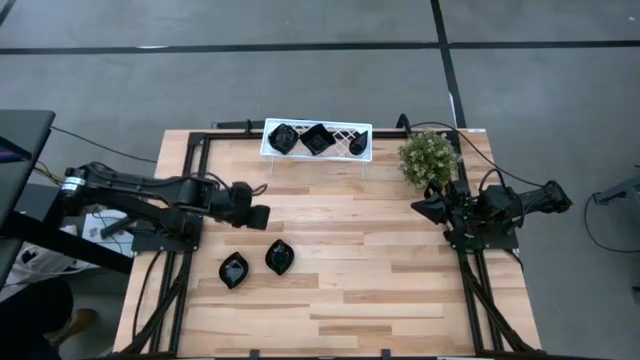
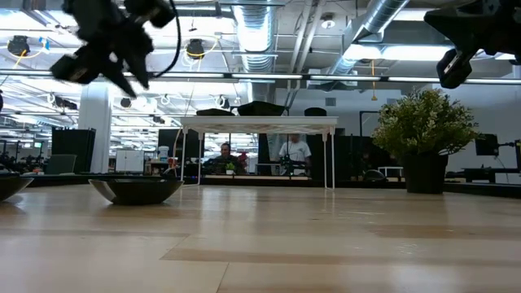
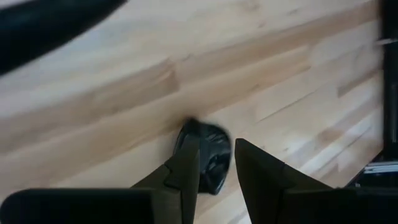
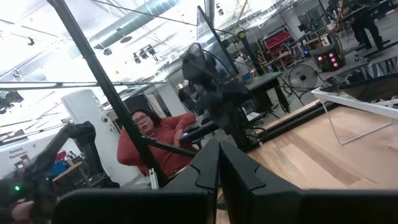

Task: Pick & Place Mini shaped plates
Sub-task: Stack the black leaf shaped plate on top of the black leaf shaped plate on the shelf

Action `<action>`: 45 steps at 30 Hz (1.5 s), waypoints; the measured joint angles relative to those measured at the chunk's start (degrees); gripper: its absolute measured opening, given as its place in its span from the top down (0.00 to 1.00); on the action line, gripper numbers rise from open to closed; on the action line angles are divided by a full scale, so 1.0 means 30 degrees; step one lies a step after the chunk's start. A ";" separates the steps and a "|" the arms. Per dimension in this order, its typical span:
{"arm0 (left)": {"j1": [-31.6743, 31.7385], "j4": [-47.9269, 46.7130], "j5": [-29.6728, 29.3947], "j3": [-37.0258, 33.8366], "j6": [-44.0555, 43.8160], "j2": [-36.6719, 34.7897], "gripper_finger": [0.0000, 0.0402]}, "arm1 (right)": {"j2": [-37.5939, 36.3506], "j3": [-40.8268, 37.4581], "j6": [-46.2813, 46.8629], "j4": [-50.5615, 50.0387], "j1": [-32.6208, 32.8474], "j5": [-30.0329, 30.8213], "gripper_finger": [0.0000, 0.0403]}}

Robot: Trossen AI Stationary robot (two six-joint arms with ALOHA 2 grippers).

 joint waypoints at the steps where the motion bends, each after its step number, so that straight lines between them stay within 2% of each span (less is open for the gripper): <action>1: -0.0090 0.0184 0.0257 -0.0424 -0.0379 0.0000 0.74 | -0.0007 0.0000 -0.0007 0.0000 -0.0003 0.0000 0.98; 8: -0.0744 0.4191 0.1434 -0.3064 -0.1982 -0.0007 0.74 | 0.0001 0.0000 0.0000 0.0000 0.0001 0.0000 0.98; 15: -0.1732 0.5421 0.1523 -0.4151 -0.3160 0.0310 0.74 | -0.0007 0.0000 -0.0007 0.0000 -0.0003 0.0000 0.98; 23: -0.2220 0.7699 0.1989 -0.4163 -0.3007 0.3105 0.74 | -0.0005 0.0000 -0.0007 -0.0007 -0.0007 0.0000 0.98; 30: -0.2220 0.7976 0.3160 -0.4163 -0.2982 0.4969 0.74 | -0.0001 0.0000 0.0000 0.0000 -0.0007 0.0000 0.98; 45: -0.2205 0.7930 0.2736 -0.4235 -0.2992 0.5136 0.74 | 0.0001 0.0000 -0.0002 0.0002 -0.0005 0.0000 0.98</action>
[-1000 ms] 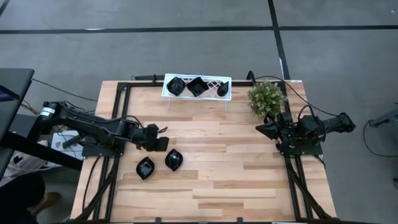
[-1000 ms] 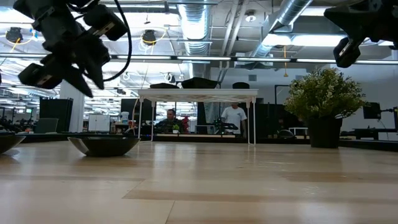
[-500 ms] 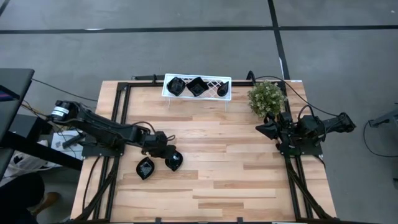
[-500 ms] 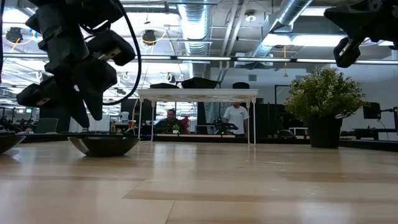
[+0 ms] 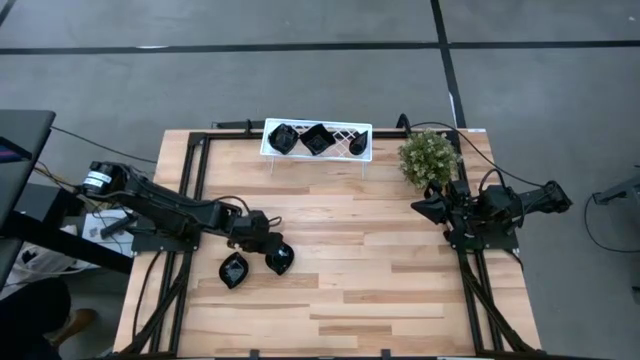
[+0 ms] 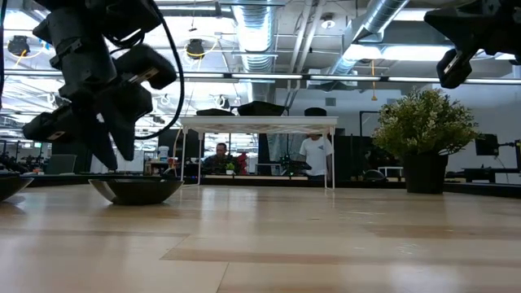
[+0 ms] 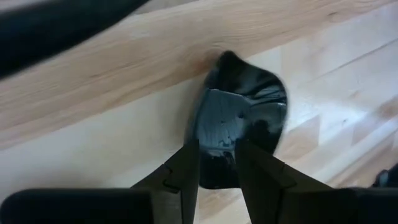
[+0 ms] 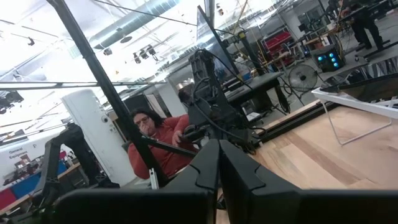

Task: Pick & Place Mini shaped plates
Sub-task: Stack the black leaf shaped plate on top of the black leaf shaped plate on the shelf

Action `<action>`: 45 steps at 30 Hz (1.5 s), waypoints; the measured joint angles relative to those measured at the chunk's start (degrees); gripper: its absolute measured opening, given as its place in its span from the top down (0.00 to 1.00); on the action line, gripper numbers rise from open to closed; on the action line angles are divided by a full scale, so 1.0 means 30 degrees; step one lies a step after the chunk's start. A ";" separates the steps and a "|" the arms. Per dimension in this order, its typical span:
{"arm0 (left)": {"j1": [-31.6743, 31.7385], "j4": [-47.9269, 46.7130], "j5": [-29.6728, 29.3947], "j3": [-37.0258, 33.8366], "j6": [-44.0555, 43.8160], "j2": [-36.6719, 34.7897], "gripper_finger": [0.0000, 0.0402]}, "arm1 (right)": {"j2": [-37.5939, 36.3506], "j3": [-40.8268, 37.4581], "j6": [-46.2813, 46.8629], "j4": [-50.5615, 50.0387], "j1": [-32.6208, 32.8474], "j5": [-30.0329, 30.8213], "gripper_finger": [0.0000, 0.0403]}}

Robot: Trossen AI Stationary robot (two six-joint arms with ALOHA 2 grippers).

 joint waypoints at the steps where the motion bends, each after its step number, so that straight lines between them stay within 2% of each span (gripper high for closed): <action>1: 0.0000 -0.0019 0.0000 -0.0123 -0.0019 0.0000 0.74 | -0.0004 0.0000 0.0002 -0.0002 0.0002 0.0000 0.98; 13: 0.0000 0.0828 -0.0110 -0.0802 -0.0497 0.0000 0.74 | 0.0000 0.0000 -0.0005 -0.0002 -0.0002 0.0000 0.98; 29: 0.0349 0.1220 -0.0550 -0.0875 -0.0388 0.0932 0.74 | -0.0007 0.0000 -0.0005 0.0002 -0.0002 0.0000 0.98; 37: 0.0421 0.1851 -0.0331 -0.0890 -0.0298 0.2140 0.74 | 0.0000 0.0000 -0.0005 -0.0002 -0.0002 0.0000 0.98; 45: 0.0423 0.1934 -0.0291 -0.0860 -0.0433 0.2207 0.74 | 0.0000 0.0000 -0.0005 0.0005 -0.0002 0.0000 0.98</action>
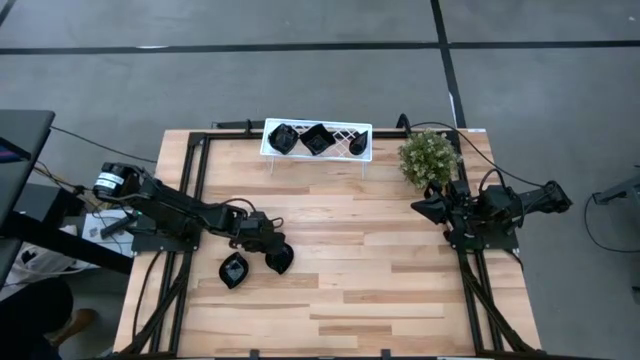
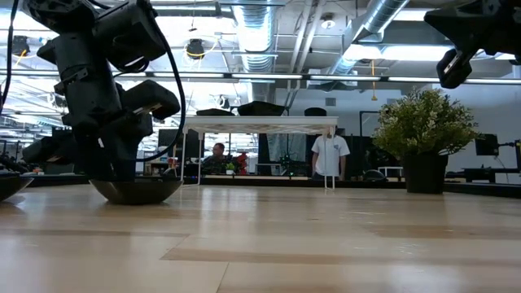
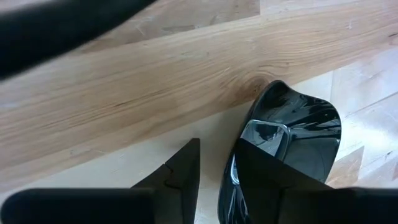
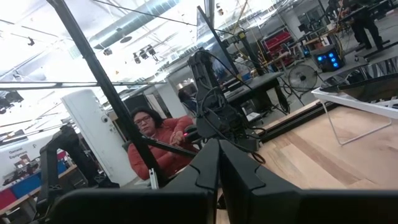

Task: Pick & Place Mini shaped plates
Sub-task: Stack the black leaf shaped plate on top of the black leaf shaped plate on the shelf

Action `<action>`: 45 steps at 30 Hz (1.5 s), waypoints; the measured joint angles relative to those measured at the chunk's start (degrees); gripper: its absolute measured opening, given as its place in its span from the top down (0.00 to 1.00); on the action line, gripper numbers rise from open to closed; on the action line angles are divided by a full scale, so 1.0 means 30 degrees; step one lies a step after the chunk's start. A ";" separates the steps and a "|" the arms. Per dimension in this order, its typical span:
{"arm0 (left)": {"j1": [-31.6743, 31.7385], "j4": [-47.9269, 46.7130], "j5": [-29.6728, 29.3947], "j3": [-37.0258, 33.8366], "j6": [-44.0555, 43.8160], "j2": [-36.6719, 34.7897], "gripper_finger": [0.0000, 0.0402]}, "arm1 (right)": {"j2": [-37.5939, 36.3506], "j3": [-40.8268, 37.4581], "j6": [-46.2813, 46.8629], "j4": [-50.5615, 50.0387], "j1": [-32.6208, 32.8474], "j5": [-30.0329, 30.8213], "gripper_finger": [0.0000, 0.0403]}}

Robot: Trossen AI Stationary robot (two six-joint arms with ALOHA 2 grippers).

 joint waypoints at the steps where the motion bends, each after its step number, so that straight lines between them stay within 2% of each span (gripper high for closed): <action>1: 0.0000 0.0002 0.0007 0.0000 -0.0004 0.0000 0.74 | -0.0006 0.0000 0.0000 0.0000 0.0000 0.0000 0.98; 6: 0.0000 0.0040 0.0024 -0.0015 -0.0077 0.0010 0.79 | -0.0004 0.0000 0.0000 0.0000 0.0000 0.0000 0.98; 13: -0.0022 0.0378 -0.0341 -0.0002 -0.0084 0.0008 0.98 | -0.0001 0.0000 0.0000 0.0000 0.0000 0.0007 0.98; 21: -0.0007 0.0050 -0.0677 -0.0058 0.0491 -0.0742 0.99 | -0.0006 0.0000 -0.0007 -0.0008 -0.0007 0.0000 0.98; 28: 0.0381 0.0137 -0.2474 -0.0058 0.1382 -0.3905 0.99 | -0.0007 0.0000 -0.0010 -0.0182 -0.0007 0.0001 0.98; 37: 0.2606 0.0263 -0.2674 -0.0044 0.5049 -0.7927 0.99 | -0.0001 0.0000 -0.0015 -0.0590 -0.0007 0.0007 0.98; 41: 0.4040 0.0261 -0.2651 0.0011 0.6519 -0.8657 0.99 | -0.0002 0.0000 -0.0015 -0.0590 -0.0007 0.0007 0.98; 45: 0.5889 0.0240 -0.1773 0.0794 0.8408 -0.8739 0.99 | -0.0007 0.0000 -0.0007 -0.0515 0.0000 0.0007 0.98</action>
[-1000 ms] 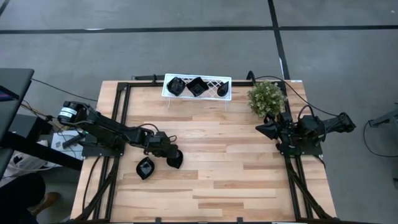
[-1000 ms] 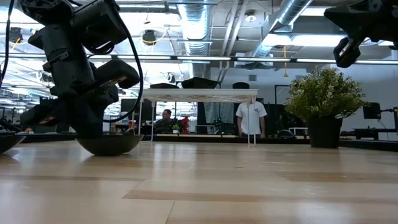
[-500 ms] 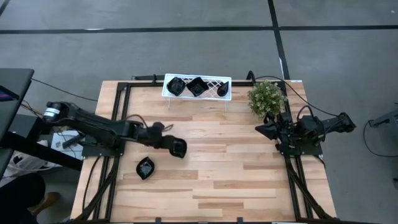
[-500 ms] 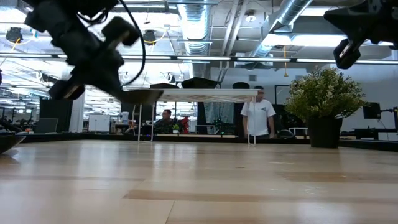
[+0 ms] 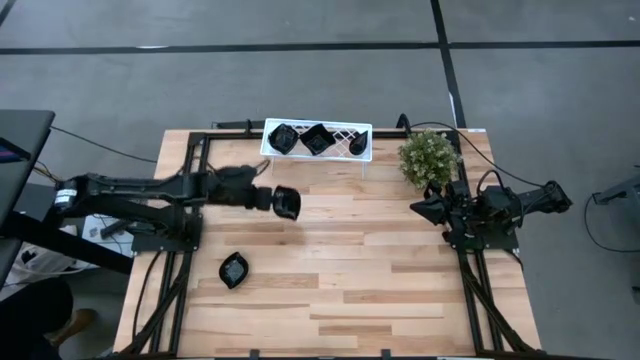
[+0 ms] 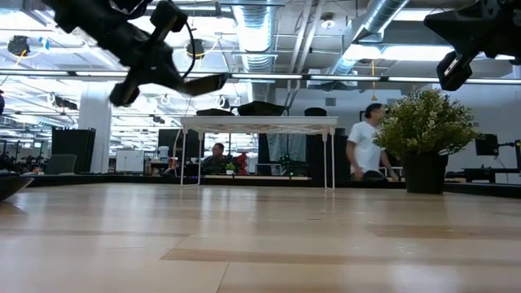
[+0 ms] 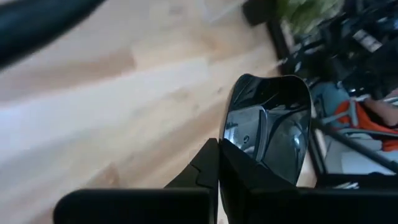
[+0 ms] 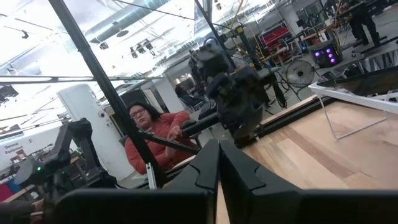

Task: Pick & Place Mini shaped plates
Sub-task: Stack the black leaf shaped plate on top of the black leaf shaped plate on the shelf

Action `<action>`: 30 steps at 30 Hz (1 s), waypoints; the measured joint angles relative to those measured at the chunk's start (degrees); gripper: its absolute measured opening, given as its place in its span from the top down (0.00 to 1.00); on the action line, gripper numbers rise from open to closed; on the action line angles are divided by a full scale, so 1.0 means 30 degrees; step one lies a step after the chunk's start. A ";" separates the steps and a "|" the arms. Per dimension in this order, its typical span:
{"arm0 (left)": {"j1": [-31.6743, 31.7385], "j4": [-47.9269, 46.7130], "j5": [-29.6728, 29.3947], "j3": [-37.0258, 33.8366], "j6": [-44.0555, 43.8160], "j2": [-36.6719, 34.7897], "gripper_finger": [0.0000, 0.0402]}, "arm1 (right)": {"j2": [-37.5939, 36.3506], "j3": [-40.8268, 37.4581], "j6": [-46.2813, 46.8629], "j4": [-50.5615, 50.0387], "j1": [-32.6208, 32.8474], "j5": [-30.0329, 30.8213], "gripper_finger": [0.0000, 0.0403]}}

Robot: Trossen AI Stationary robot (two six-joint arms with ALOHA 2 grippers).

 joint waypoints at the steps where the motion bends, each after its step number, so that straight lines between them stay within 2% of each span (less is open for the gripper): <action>1: 0.0528 0.0019 0.0242 0.0295 0.0579 0.0004 0.99 | 0.0000 0.0000 0.0000 0.0023 -0.0003 0.0000 0.98; 5: 0.2435 -0.0278 0.0704 0.1583 0.2721 0.0004 0.99 | 0.0005 0.0000 0.0000 0.0078 0.0000 0.0000 0.98; 12: 0.5825 -0.2633 0.1475 0.4029 0.6048 0.0004 0.99 | 0.0001 0.0000 0.0006 0.0078 0.0000 0.0001 0.98; 20: 0.9530 -0.3833 0.3892 0.5560 0.8956 0.0264 0.99 | 0.0000 0.0000 0.0007 0.0078 0.0000 0.0007 0.98; 25: 1.0507 -0.5012 0.4035 0.7027 1.0825 0.1516 0.99 | 0.0002 0.0000 0.0007 0.0071 0.0000 0.0007 0.98; 30: 1.1196 -0.6512 0.4499 0.9110 1.2933 0.3735 0.99 | 0.0000 0.0000 0.0015 0.0071 0.0000 0.0007 0.98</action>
